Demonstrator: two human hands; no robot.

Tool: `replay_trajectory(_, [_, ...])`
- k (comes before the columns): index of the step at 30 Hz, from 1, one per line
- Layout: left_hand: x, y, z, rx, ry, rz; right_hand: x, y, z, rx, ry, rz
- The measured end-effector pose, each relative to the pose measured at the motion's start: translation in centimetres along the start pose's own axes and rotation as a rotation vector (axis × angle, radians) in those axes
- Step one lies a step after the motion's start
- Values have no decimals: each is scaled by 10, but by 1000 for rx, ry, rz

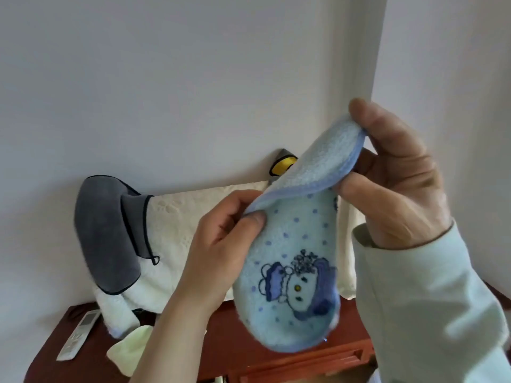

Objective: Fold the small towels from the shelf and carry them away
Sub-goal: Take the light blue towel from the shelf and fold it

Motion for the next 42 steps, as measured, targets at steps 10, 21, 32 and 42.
replay_trajectory(10, [-16, -20, 36, -3, -48, -50, 21, 36, -59, 254, -42, 214])
replay_trajectory(21, [-31, -46, 45, -15, -98, -13, 31, 60, -92, 292, 364, 345])
replay_trajectory(32, [-31, -73, 2, -217, -582, 13, 70, 53, -91, 280, 182, 388])
replay_trajectory(42, [-88, -54, -52, -191, -737, -193, 88, 47, -93, 298, 264, 429])
Point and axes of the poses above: each hand's wrist, its own y-axis away from the middle knuckle, its own z-axis out of the palm, x = y × z, the point moved 8 cm from there along -y, towards the middle knuckle, and after that the axes turned 11 degrees about -x, right-handed, at the moved point
